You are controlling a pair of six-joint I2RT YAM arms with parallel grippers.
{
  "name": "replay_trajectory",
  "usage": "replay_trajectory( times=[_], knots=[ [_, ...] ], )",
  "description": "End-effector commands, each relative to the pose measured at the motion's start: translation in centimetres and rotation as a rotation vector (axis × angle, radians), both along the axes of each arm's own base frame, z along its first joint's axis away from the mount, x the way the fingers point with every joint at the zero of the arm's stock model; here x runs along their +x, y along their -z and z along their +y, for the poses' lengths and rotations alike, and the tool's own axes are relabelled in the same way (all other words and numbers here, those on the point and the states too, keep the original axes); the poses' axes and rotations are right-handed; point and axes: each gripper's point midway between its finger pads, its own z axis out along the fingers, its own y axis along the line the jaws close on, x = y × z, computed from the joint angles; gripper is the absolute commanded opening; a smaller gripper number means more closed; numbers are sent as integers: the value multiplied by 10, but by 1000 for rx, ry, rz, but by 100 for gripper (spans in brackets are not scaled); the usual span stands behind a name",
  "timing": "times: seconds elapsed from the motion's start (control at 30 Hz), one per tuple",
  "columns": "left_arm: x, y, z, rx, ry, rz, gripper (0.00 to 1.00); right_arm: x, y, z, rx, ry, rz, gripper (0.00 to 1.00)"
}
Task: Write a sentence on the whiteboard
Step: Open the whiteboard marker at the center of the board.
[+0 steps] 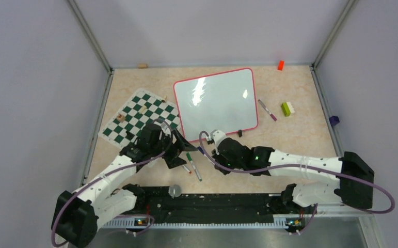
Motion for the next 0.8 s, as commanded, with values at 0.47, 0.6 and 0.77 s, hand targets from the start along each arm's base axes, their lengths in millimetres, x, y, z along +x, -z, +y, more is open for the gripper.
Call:
replay_trajectory(
  times=[0.47, 0.6, 0.77],
  knots=[
    [50, -41, -35, -125, -35, -165, 59, -9, -77, 44, 200, -126, 1, 0],
    [49, -38, -38, -123, -22, -153, 52, -6, -75, 45, 186, -115, -7, 0],
    [47, -36, -38, -120, -20, -142, 45, 1, -73, 44, 173, -87, -20, 0]
  ],
)
